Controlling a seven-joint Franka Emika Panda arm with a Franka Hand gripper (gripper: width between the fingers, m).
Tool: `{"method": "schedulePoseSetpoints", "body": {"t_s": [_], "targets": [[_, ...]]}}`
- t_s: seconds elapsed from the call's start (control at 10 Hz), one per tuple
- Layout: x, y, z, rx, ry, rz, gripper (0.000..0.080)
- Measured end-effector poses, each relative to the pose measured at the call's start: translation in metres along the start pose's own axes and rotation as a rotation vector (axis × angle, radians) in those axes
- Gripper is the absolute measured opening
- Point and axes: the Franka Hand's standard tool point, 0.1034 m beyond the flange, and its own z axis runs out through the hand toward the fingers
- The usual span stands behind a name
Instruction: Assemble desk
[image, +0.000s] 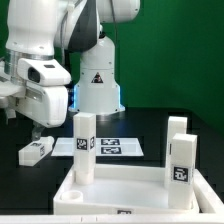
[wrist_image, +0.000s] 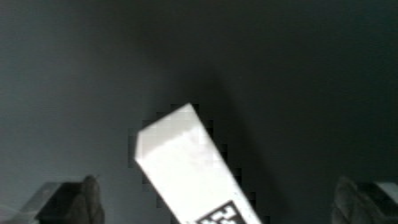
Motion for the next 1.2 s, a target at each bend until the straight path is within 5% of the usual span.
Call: {"method": "schedulePoseSetpoints", "body": {"t_s": [0.4,0.8,1.2], "targets": [[0.001,0.001,0.001,0.0,0.002,0.308,0.0649],[-0.004,0.049,-0.014,-0.034,-0.002,0.981,0.0649],[0.002,0.059,-0.015,-0.041,0.027,1.308,0.0649]]}}
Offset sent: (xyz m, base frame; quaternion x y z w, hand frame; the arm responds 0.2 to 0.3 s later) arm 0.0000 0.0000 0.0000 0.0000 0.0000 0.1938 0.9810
